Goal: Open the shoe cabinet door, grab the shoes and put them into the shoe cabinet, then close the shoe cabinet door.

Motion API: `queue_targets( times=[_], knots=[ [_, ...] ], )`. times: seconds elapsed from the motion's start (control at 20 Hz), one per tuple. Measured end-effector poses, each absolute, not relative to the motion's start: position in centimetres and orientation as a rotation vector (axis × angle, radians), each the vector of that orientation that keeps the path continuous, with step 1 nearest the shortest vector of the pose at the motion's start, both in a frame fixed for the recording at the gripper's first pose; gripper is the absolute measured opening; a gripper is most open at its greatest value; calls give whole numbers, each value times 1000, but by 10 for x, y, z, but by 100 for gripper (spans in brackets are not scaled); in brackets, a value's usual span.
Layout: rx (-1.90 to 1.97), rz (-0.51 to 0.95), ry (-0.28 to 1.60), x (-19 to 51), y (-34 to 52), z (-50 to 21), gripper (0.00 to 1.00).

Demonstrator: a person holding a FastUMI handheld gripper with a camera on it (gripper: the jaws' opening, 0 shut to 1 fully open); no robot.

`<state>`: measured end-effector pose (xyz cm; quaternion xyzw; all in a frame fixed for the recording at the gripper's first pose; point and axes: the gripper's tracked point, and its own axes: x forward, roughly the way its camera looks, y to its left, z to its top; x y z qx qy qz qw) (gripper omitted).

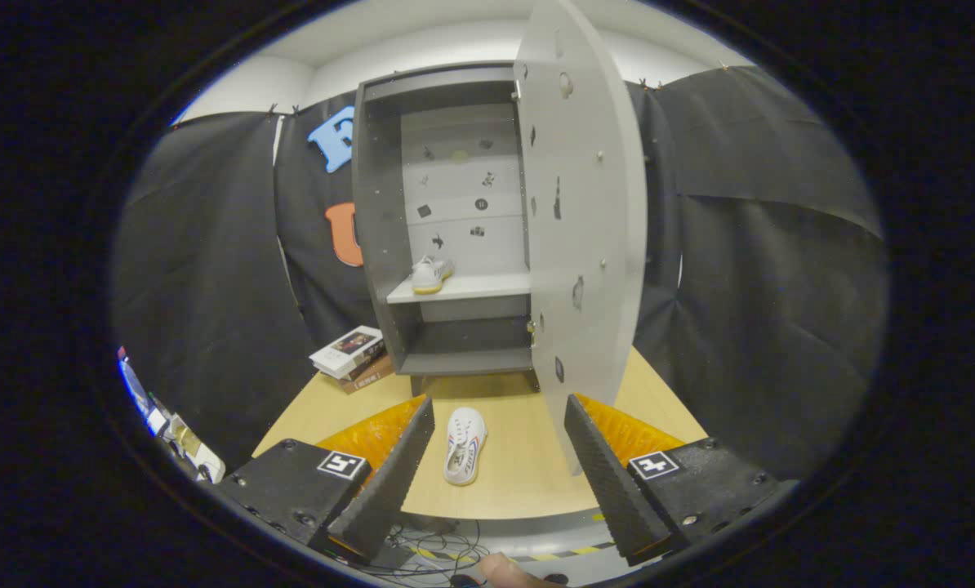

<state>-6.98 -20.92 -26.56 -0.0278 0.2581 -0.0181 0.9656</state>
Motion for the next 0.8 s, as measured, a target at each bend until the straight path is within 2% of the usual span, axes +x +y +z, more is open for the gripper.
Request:
queue_targets(
  times=[0.2, 0.6, 0.8],
  knots=[
    [-67, -38, 600, -55, -183, -326, 100],
    [-18, 50, 820, -6, -133, -478, 99],
    [-33, 14, 879, 24, -135, -531, 96]
  ],
)
